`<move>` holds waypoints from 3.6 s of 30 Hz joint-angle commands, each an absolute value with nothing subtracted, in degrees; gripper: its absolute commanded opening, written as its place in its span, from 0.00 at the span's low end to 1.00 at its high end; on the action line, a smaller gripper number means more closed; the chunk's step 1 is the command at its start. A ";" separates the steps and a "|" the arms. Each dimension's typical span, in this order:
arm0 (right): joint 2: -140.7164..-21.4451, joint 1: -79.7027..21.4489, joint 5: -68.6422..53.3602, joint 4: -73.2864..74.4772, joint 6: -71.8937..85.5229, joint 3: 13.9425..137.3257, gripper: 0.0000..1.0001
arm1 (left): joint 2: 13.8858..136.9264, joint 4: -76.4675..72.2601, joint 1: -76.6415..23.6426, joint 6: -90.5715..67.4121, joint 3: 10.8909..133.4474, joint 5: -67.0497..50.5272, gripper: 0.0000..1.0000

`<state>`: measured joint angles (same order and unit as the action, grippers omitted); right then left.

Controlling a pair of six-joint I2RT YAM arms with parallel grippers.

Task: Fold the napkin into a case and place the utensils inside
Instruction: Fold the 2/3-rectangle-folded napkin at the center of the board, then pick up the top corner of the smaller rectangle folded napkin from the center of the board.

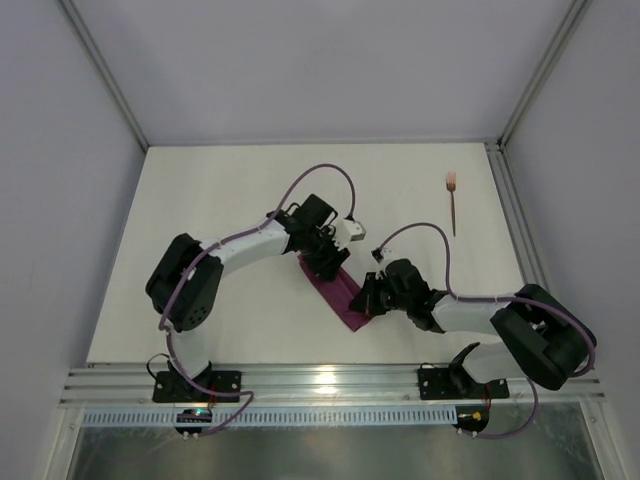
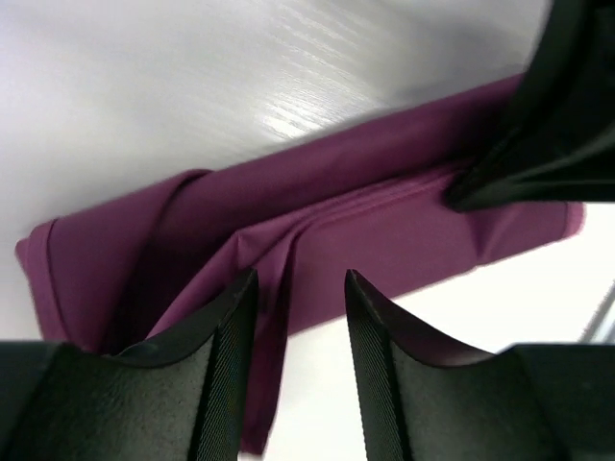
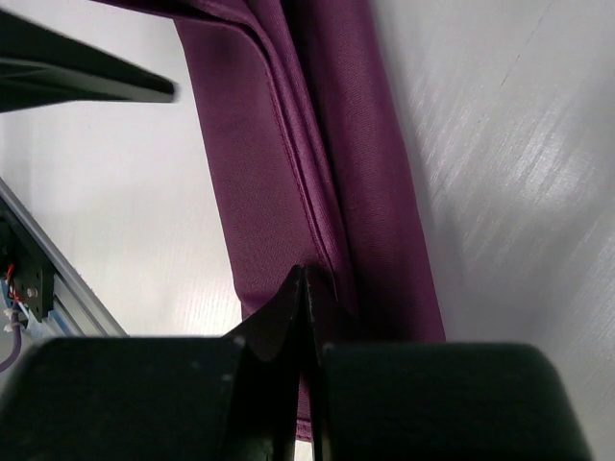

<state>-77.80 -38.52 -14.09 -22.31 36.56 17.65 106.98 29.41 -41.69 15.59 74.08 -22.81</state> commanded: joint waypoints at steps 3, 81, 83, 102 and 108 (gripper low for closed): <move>-81.38 -36.91 -13.62 -11.08 30.50 18.80 0.04 | 98.45 35.07 -38.16 16.61 78.22 -24.71 0.49; -95.97 -26.19 -25.31 -3.70 22.24 33.30 0.04 | 99.41 45.43 -34.54 35.77 62.05 -27.95 0.23; -97.03 -26.10 -25.84 -2.29 21.10 35.32 0.04 | 98.35 45.97 -34.54 36.30 61.26 -27.17 0.35; -103.27 -26.10 -25.49 9.23 14.24 44.56 0.04 | 83.50 41.66 -34.18 34.71 58.37 -34.28 0.76; -103.27 -26.10 -26.01 8.88 14.68 44.74 0.04 | 82.18 31.66 -45.25 33.67 52.04 -15.06 0.99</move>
<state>-100.14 -26.44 -35.20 2.74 18.26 46.24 84.29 37.32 -41.10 33.56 54.39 -24.75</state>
